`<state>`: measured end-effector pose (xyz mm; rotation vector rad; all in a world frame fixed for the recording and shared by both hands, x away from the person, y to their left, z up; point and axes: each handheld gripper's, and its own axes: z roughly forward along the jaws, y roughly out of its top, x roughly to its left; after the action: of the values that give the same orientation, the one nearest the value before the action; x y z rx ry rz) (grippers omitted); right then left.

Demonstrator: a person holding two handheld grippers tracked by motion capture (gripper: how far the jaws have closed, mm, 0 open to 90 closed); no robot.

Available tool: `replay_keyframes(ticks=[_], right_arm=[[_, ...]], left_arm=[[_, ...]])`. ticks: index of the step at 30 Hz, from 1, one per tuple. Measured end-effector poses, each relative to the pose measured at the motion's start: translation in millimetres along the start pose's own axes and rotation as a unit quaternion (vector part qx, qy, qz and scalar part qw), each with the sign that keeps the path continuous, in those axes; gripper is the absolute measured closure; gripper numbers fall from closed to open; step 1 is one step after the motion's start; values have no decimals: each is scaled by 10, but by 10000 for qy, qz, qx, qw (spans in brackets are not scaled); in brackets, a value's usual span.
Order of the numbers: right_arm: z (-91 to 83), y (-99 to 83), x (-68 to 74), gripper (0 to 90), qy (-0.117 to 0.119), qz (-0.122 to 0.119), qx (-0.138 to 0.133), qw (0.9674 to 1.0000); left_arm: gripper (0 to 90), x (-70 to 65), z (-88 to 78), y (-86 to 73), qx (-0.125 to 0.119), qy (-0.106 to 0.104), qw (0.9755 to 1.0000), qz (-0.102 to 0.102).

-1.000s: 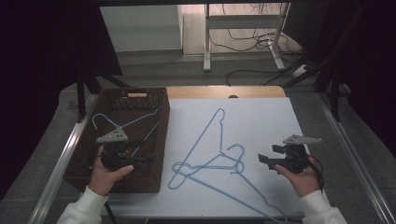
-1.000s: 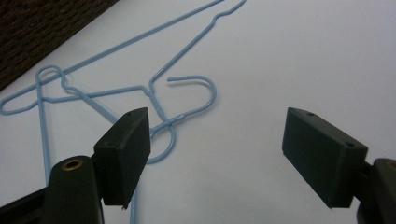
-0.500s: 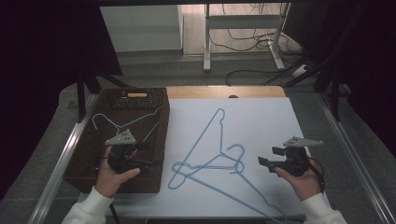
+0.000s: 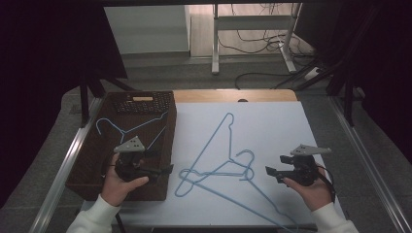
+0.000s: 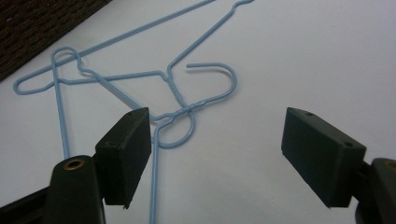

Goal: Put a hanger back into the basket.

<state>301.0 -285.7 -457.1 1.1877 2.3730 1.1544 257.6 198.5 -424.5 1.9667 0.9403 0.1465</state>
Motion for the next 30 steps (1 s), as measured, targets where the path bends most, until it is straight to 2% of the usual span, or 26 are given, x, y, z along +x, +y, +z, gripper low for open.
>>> replay_keyframes(ticks=[13,16,19,22,26,27,28,29,30], right_arm=[[99,6,125,274,-95,-135,312,9994],[112,15,213,347,18,-186,385,9991],[127,-15,311,463,202,-221,519,9982],[152,-69,404,562,220,-232,779,9964],[210,-149,523,719,325,-335,1187,9918],[225,-167,553,761,354,-402,1297,9901],[258,-208,612,844,371,-542,1508,9864],[258,-208,612,844,371,-542,1508,9864],[271,-224,626,867,375,-584,1586,9849]], left_arm=[[152,-70,44,-13,82,-74,9999,29],[152,-84,47,-15,90,-89,9999,27],[152,-96,45,-15,99,-103,9999,37],[152,-100,47,-16,104,-118,9999,38],[152,-92,62,-21,122,-133,9998,24],[153,-92,66,-22,128,-137,9998,26],[153,-95,70,-21,136,-143,9998,31],[153,-99,72,-20,142,-144,9998,33],[153,-103,76,-18,146,-153,9998,39]])
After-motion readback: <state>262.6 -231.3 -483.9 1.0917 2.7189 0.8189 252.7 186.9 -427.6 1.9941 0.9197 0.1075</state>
